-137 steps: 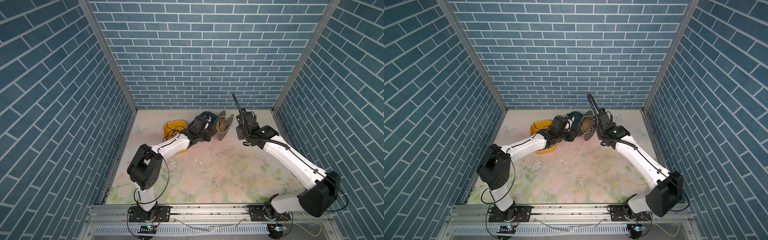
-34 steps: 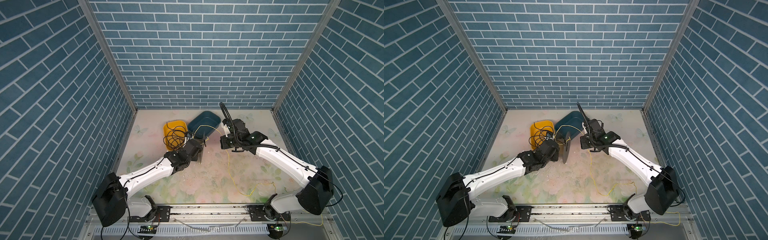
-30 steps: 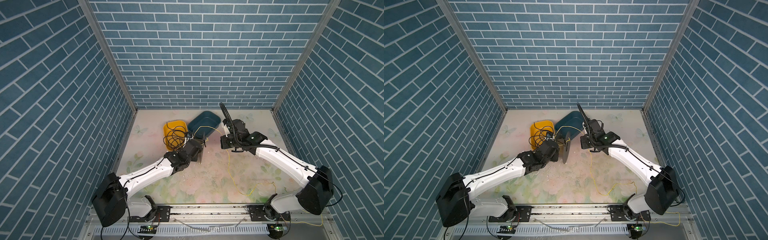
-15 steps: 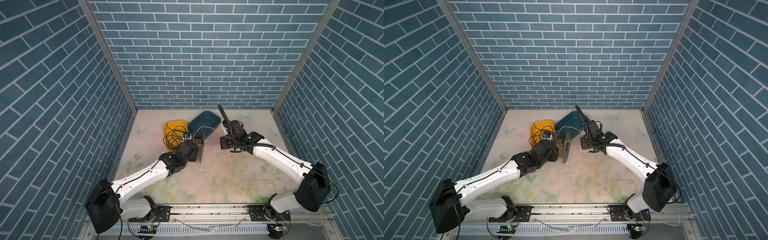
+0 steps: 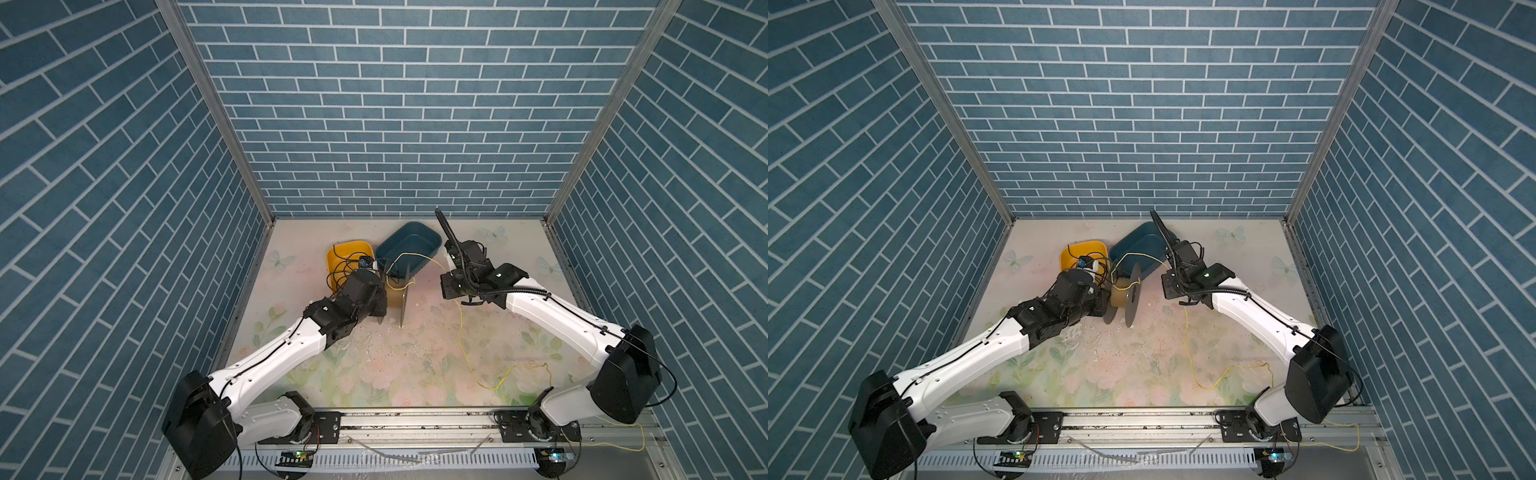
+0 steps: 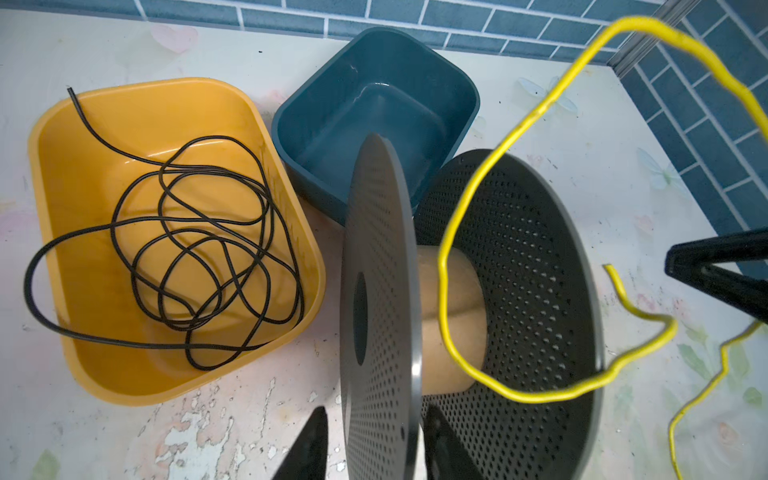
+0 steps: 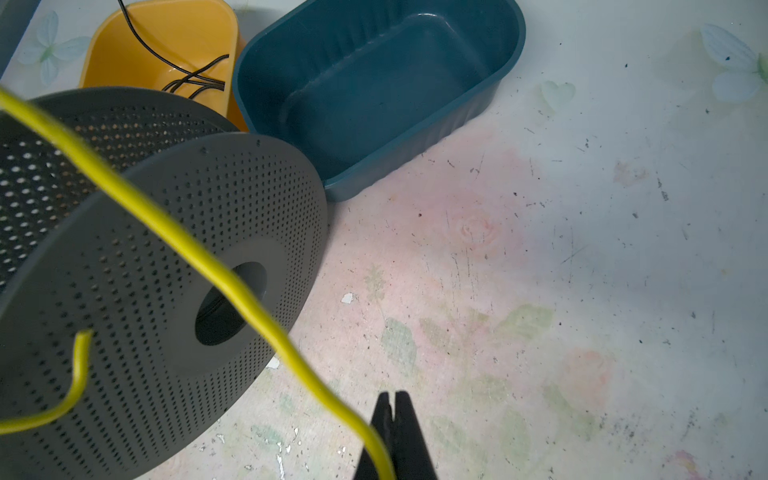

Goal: Wrap the cables

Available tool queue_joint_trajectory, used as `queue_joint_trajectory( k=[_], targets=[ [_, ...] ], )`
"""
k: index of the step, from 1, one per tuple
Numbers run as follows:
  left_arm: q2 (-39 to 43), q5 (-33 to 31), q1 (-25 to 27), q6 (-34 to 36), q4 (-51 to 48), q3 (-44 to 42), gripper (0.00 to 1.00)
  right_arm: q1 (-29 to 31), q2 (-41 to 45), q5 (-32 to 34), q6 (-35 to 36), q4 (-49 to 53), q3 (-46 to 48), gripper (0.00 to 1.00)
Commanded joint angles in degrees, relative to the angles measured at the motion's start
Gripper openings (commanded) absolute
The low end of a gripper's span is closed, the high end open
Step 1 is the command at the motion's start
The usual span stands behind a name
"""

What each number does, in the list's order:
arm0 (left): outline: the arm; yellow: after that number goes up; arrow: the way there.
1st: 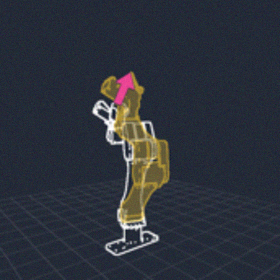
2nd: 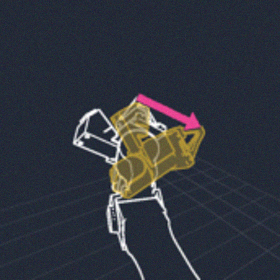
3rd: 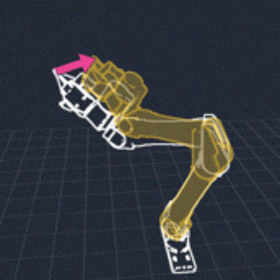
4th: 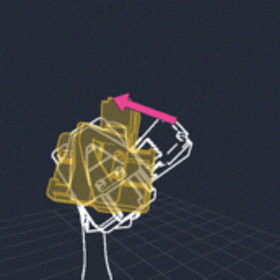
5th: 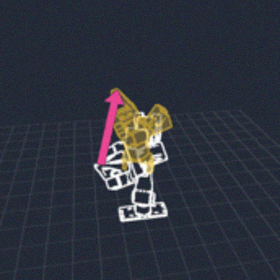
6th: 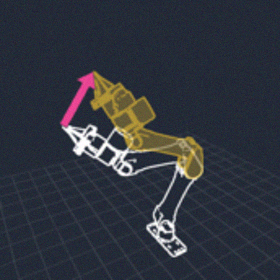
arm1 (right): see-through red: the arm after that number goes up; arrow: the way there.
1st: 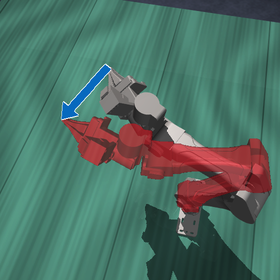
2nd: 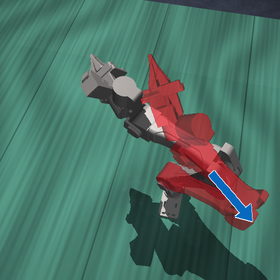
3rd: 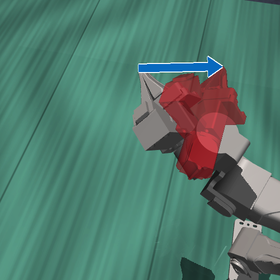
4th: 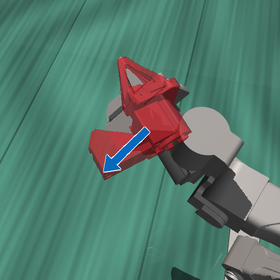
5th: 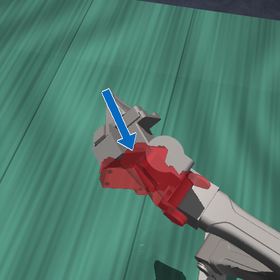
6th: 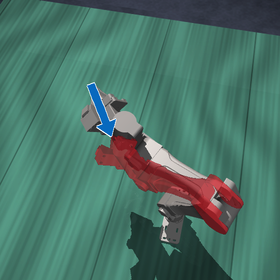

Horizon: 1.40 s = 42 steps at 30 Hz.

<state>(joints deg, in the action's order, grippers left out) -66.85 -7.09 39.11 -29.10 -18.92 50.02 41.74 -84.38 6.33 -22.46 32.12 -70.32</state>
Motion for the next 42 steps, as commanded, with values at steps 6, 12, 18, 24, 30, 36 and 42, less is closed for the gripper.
queue_joint_trajectory(
  k=[6, 12, 18, 24, 30, 36, 42],
  targets=[
    [6.0, 7.5, -3.98, 0.89, -3.82, 3.02, 0.63, 0.36, -1.13, 1.9, 0.84, 0.58, 0.52, 0.0],
    [1.5, 11.15, -4.3, -0.06, -0.09, 4.64, 0.65, 0.36, -1.49, 1.55, 0.75, 0.31, 0.45, 0.0],
    [-4.42, 11.1, -4.54, -0.72, 5.55, 4.48, 0.64, 0.36, -1.31, 1.57, 0.84, 0.45, 0.54, 0.0],
    [-7.7, 11.16, -6.26, -2.91, 11.08, 2.6, 0.51, 0.4, -1.2, 1.91, 0.92, 0.53, 0.63, 0.0],
    [-7.68, 9.91, -6.99, -4.11, 13.98, -0.41, 0.33, 0.46, -1.31, 2.11, 1.1, 0.56, 0.46, 0.0],
    [-9.07, 8.85, -6.95, -4.03, 12.92, -0.55, 0.27, 0.45, -1.48, 2.25, 1.19, 0.54, -0.01, 0.0],
    [-9.32, 5.98, -6.86, -3.36, 11.98, -1.0, 0.23, 0.45, -1.99, 2.11, 1.41, 0.63, -0.72, 0.0]
  ],
)
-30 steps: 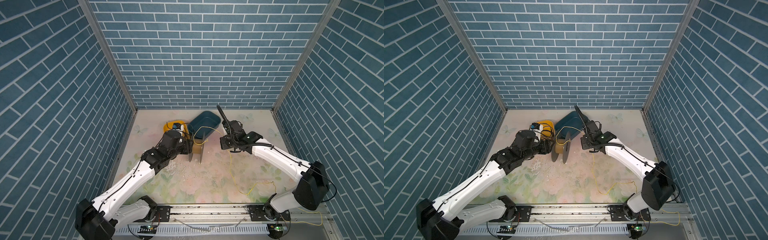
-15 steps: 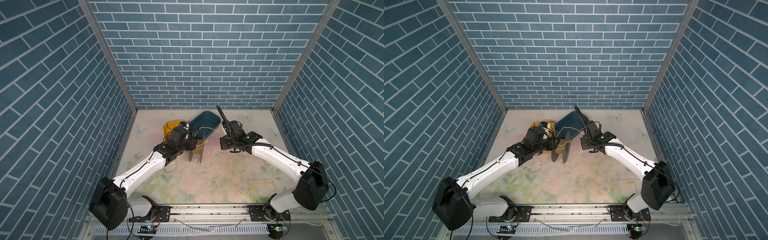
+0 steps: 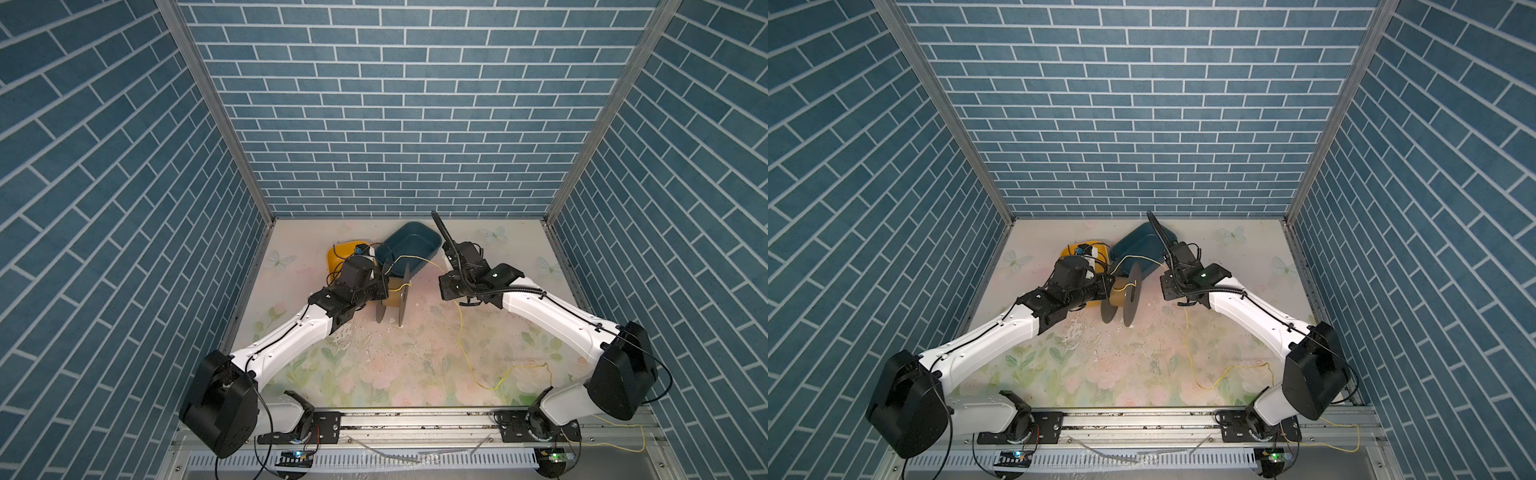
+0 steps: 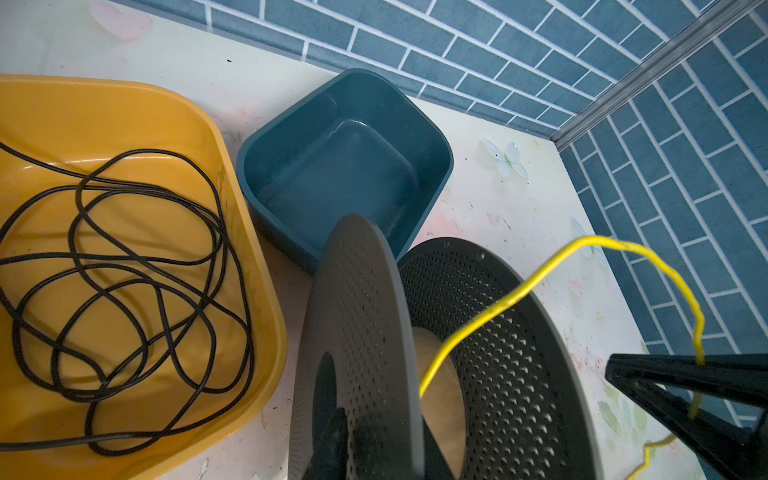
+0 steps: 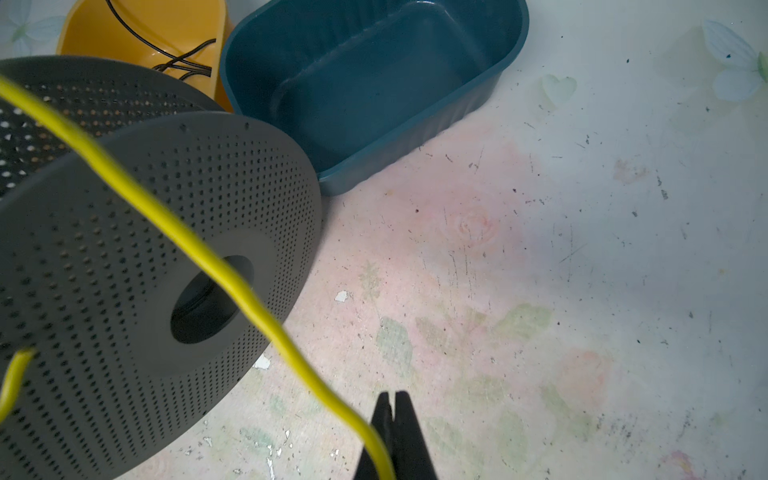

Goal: Wrap the cables

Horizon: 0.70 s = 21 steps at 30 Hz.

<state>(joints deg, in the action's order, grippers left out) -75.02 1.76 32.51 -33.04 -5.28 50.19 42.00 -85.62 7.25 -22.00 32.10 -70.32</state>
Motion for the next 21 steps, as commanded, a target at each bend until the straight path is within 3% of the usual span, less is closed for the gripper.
queue_joint_trajectory(
  k=[1, 4, 11, 21],
  targets=[
    [-1.51, -2.99, -0.17, 0.78, -1.82, -1.0, 0.22, 0.23, -0.85, 1.02, 1.16, 0.82, -1.02, 0.0],
    [-2.68, -2.73, 0.19, 0.97, -1.59, -0.71, 0.19, 0.25, -0.94, 0.2, 2.01, 0.69, -1.93, 0.0],
    [-3.73, -5.22, 1.38, 1.73, -2.11, 0.62, 0.0, 0.19, -1.36, -2.75, 4.31, 0.89, -5.23, 0.0],
    [-2.49, -6.12, 1.94, 3.67, -5.17, 2.99, 0.0, 0.19, -2.93, -4.94, 4.43, 0.5, -7.64, 0.0]
  ],
)
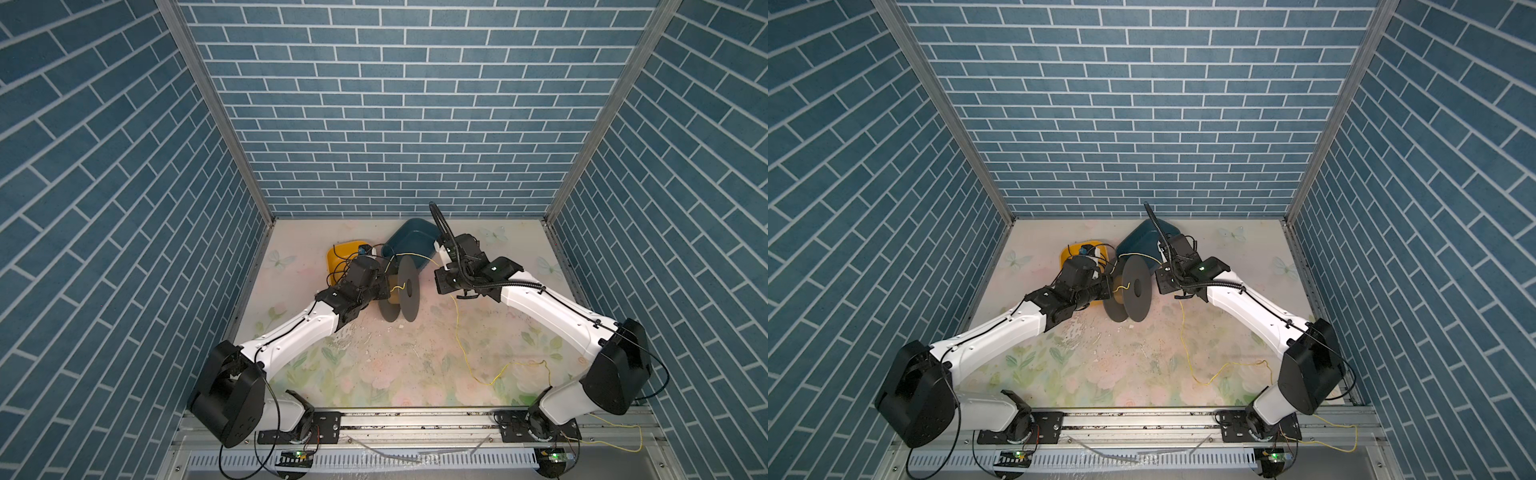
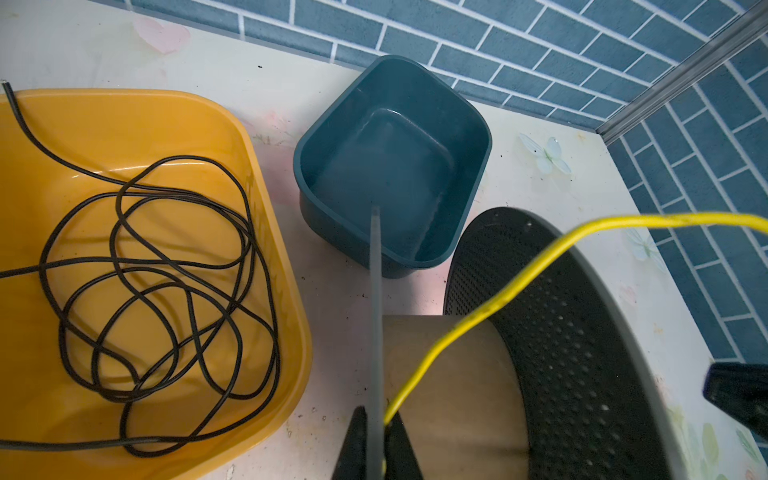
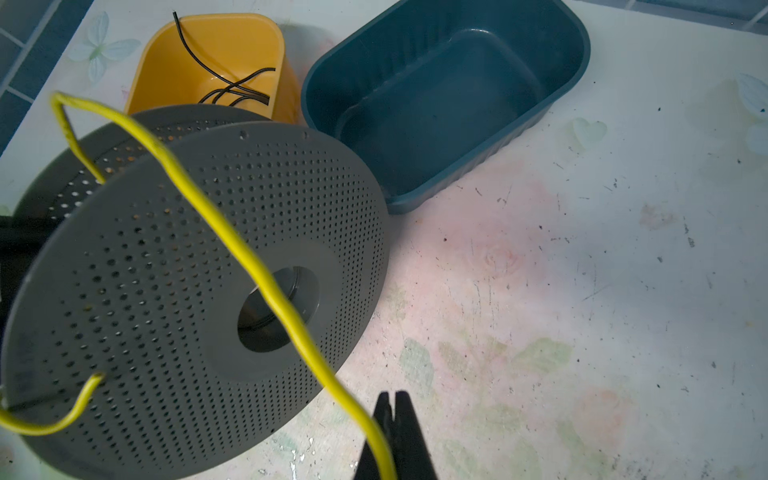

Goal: Wrap the cables

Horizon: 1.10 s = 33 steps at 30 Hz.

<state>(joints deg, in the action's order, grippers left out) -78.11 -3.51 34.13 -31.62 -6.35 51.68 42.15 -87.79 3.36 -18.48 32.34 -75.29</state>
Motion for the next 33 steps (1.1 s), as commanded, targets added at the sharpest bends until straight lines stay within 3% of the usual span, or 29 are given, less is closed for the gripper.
queue_joint_trajectory(
  k=[1, 3, 5, 11, 13, 19, 23, 28, 33],
  targets=[
    [0.9, -0.84, 0.32, 2.3, -5.0, 2.02, 0.0, 0.04, -0.52, -1.16, 0.9, 0.27, -2.57, 0.0],
    [1.2, -0.62, 0.36, 2.53, -7.5, 3.45, 0.0, 0.08, 0.24, -1.7, 0.81, 0.45, -2.38, 0.01],
    [1.46, -0.79, 0.41, 2.92, -11.0, 5.41, 0.0, 0.04, 1.4, -2.77, 0.86, 0.42, -1.91, 0.09],
    [1.89, -4.01, 0.72, 3.75, -18.13, 9.55, 0.0, 0.04, 4.9, -6.31, 2.58, 0.69, 0.46, 0.5],
    [1.64, -4.51, 0.77, 3.78, -19.51, 10.57, 0.0, 0.06, 6.77, -6.77, 2.92, 0.72, 1.68, 0.6],
    [0.02, -5.47, 0.92, 3.27, -20.45, 11.86, 0.0, 0.19, 13.25, -11.62, 0.85, -1.21, 5.31, 0.72],
    [-0.64, -5.6, 0.94, 2.48, -19.47, 11.91, 0.0, 1.73, 16.62, -15.43, -3.86, -7.96, 9.61, 0.67],
    [-1.18, -5.21, 1.03, 2.31, -18.89, 12.3, 0.0, 3.4, 15.97, -13.25, -8.72, -15.54, 13.72, 0.59],
    [-1.33, -5.37, 1.12, 2.68, -19.05, 12.15, 0.0, 4.08, 11.5, -17.04, -15.68, -23.81, 14.99, 0.41]
  ],
)
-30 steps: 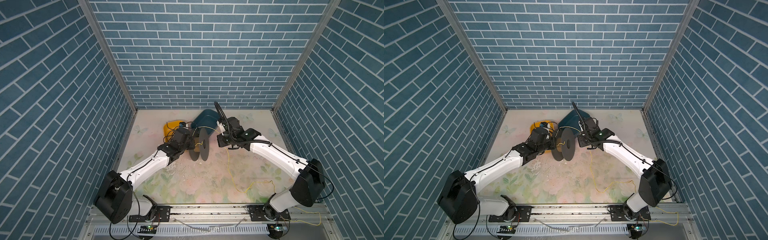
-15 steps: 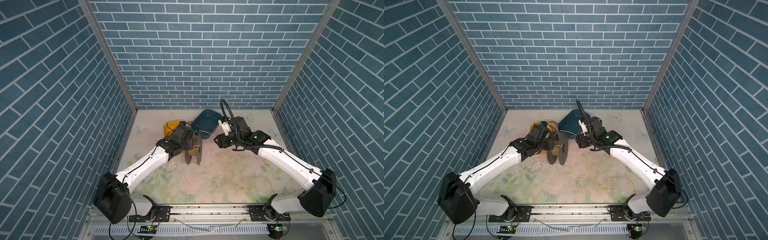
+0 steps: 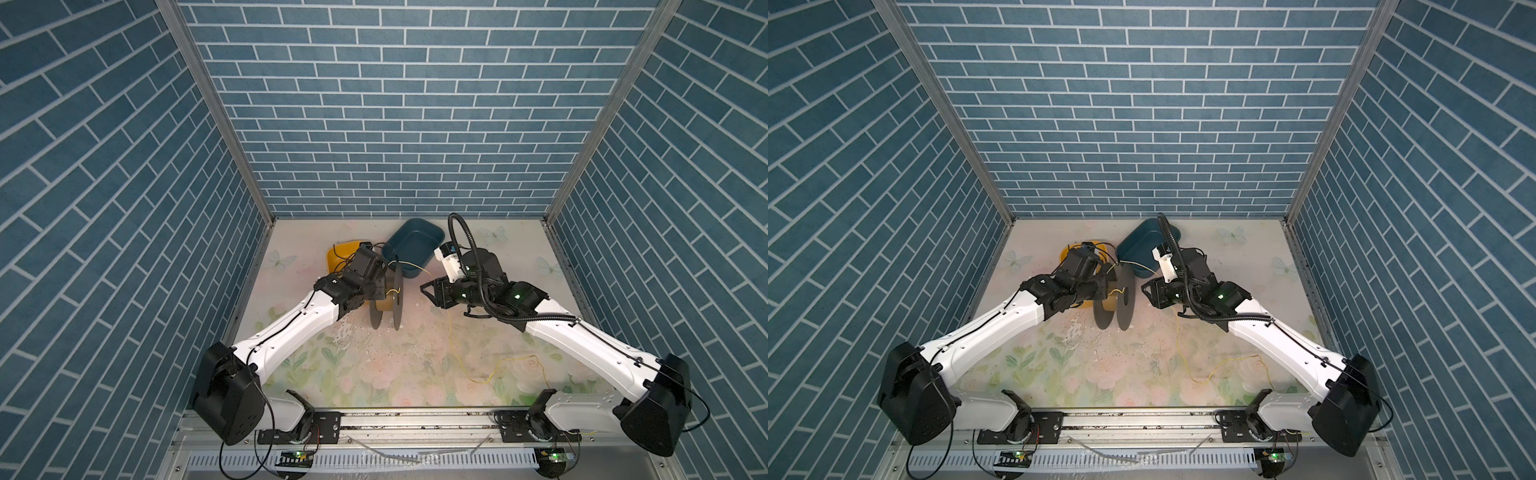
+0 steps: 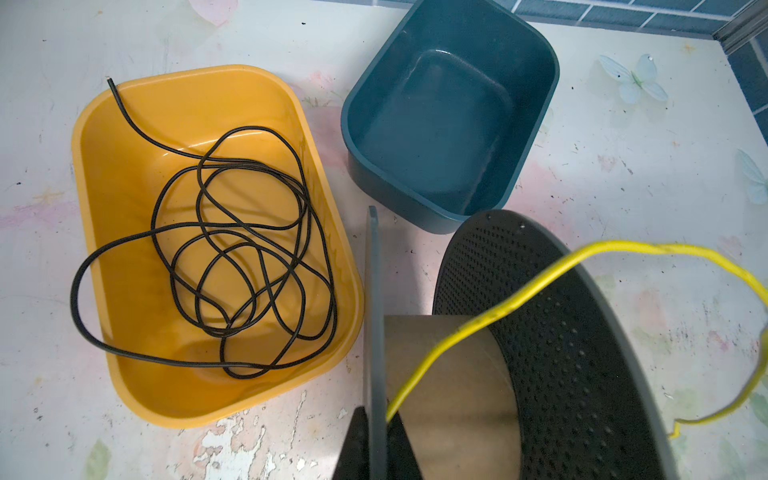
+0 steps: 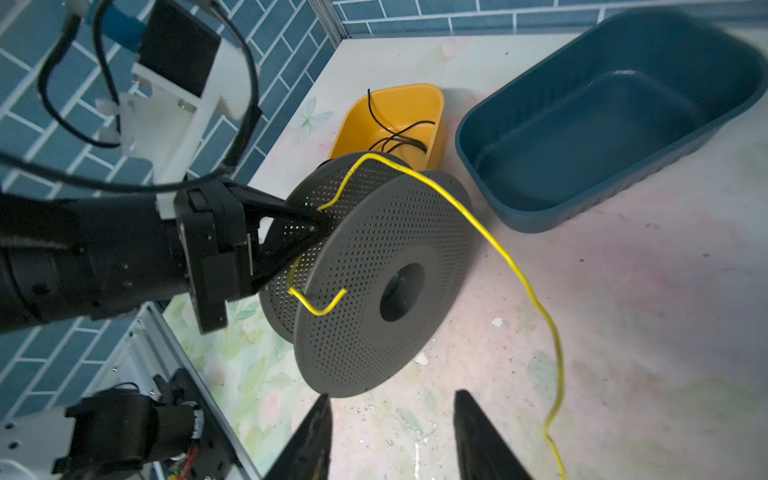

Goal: Wrap the cables

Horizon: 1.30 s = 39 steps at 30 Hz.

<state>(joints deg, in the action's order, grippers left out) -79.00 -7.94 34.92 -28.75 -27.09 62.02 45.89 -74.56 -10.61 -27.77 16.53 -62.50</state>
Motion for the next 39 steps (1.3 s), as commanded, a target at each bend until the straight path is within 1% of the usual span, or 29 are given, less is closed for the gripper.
queue_joint_trajectory(
  k=[1, 4, 7, 13, 17, 23, 28, 30, 33, 37, 39],
  targets=[
    [-0.37, -0.98, 0.33, -0.25, 1.78, 1.72, 0.0, 0.39, -2.57, -4.69, -8.74, -11.03, 2.78, 0.4],
    [-0.38, -1.12, 0.33, -0.2, 2.04, 1.37, 0.0, 0.36, -5.29, -8.62, -14.52, -18.49, 3.78, 0.36],
    [-0.75, -1.07, 0.33, -0.25, 2.11, 1.44, 0.0, 0.34, -8.38, -10.56, -17.82, -21.09, 3.1, 0.32],
    [-0.7, -1.06, 0.32, -0.34, 2.39, 1.44, 0.0, 0.34, -12.19, -12.43, -21.54, -24.28, 2.72, 0.32],
    [-0.9, -1.13, 0.33, -0.34, 2.48, 1.6, 0.0, 0.35, -13.97, -13.41, -23.56, -26.78, 3.16, 0.3],
    [-1.24, -1.09, 0.32, -0.57, 2.92, 1.51, 0.0, 0.34, -14.56, -14.0, -25.71, -29.35, 4.56, 0.21],
    [-1.81, -2.39, 0.24, -0.86, 3.01, 2.03, 0.0, 0.34, -13.45, -14.04, -26.97, -30.5, 5.98, 0.13],
    [-2.03, -2.86, 0.07, -0.98, 3.42, 2.3, 0.0, 0.35, -12.98, -14.0, -26.86, -30.28, 6.22, 0.14],
    [-3.1, -2.67, -0.28, -0.96, 3.89, 3.08, 0.0, 0.3, -12.26, -13.38, -26.29, -29.28, 6.57, 0.21],
    [-4.36, -2.39, -0.77, -0.95, 4.53, 3.8, 0.0, 0.21, -11.99, -12.77, -26.36, -29.47, 7.27, 0.26],
    [-4.75, -2.18, -0.9, -1.0, 5.01, 3.98, 0.0, 0.23, -12.26, -13.09, -26.71, -30.13, 7.28, 0.26]
  ],
)
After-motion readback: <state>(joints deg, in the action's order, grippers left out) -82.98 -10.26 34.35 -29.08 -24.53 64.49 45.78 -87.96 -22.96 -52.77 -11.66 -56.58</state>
